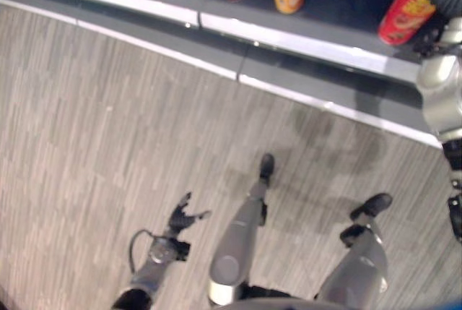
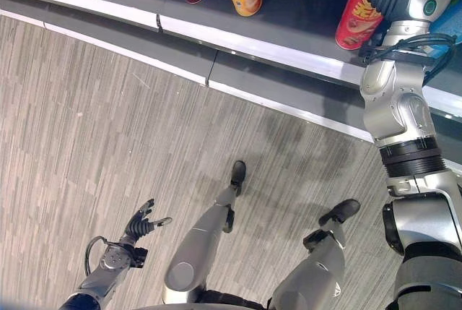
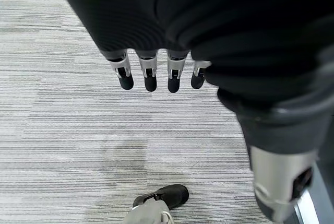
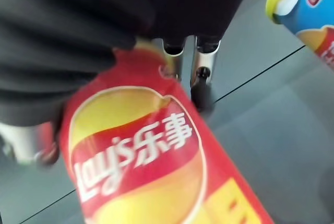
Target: Put the goods on the table back onto the shelves and tidy them up.
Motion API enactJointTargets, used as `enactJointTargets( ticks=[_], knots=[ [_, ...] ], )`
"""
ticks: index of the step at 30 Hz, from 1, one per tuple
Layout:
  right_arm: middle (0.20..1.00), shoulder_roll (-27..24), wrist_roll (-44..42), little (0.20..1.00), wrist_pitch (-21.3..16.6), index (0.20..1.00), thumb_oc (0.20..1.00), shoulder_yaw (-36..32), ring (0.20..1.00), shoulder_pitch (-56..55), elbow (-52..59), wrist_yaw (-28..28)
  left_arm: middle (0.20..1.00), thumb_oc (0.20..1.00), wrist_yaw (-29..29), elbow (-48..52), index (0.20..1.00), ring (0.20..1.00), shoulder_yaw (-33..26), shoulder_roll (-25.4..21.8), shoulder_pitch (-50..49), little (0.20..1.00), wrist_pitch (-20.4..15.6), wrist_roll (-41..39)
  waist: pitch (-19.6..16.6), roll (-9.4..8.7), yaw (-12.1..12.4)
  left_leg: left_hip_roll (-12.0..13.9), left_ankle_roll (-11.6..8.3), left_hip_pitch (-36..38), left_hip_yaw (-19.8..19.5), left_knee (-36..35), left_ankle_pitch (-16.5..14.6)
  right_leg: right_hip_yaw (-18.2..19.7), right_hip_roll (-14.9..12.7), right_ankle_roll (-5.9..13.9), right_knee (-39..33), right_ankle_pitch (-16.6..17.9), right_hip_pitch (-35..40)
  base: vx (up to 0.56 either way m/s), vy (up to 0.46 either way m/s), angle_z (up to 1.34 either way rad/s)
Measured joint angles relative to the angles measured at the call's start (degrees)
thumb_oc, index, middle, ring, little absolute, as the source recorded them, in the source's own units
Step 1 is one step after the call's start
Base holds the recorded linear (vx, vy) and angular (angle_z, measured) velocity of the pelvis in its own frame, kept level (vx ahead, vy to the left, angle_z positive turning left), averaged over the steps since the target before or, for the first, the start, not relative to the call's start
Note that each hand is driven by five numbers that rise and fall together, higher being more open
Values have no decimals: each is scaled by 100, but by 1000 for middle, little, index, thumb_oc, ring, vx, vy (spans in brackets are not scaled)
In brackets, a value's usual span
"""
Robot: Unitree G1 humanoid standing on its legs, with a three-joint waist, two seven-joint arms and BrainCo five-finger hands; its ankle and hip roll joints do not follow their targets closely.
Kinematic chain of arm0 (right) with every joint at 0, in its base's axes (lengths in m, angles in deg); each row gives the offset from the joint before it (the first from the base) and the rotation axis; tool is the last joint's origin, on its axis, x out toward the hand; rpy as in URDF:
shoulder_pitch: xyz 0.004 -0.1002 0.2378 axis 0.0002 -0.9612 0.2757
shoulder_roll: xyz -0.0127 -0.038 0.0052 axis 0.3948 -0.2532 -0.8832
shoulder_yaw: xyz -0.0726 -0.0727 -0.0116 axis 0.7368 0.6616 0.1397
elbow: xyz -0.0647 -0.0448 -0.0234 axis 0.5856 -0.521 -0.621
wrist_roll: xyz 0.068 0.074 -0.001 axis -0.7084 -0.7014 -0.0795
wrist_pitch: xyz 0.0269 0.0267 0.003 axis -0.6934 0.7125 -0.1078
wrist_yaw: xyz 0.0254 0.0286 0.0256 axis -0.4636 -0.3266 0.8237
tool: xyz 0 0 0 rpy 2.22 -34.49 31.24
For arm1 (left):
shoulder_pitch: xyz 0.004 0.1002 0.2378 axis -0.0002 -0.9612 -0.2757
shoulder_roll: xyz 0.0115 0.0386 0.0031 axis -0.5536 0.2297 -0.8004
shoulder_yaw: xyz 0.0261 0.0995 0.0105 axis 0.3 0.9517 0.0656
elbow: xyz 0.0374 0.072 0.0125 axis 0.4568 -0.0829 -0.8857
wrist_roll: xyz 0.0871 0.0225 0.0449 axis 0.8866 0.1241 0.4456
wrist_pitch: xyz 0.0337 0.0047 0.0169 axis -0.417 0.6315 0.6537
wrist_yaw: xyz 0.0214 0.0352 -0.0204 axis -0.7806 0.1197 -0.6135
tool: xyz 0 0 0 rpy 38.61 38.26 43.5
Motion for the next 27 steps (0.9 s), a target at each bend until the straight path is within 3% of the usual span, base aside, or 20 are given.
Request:
enactJointTargets(
  ticks=[15,25,27],
  knots=[
    [1000,95,-233,1000,-157,1000,1000,-3,1000,95,268,40,1000,1000,-18,-51,1000,1000,0,43,4,1000,11,0,-1,0,-26,7,-4,-76,-15,-4,65,9,-5,-5,61,-4,-78,0,0,0],
    [1000,475,-220,1000,-414,1000,1000,-545,1000,-511,2256,-140,1000,1000,-120,-52,1000,1000,3,258,14,1000,119,-23,6,-27,-285,13,1,-91,-11,-148,132,14,2,-12,62,-8,-142,0,0,0],
    [1000,779,-231,1000,-470,1000,1000,-763,1000,-948,2610,-147,1000,1000,-201,-54,1000,1000,9,290,13,1000,128,-75,17,-101,-378,32,1,-112,8,-157,132,36,21,-15,61,-10,-190,2,3,-6]
  ],
)
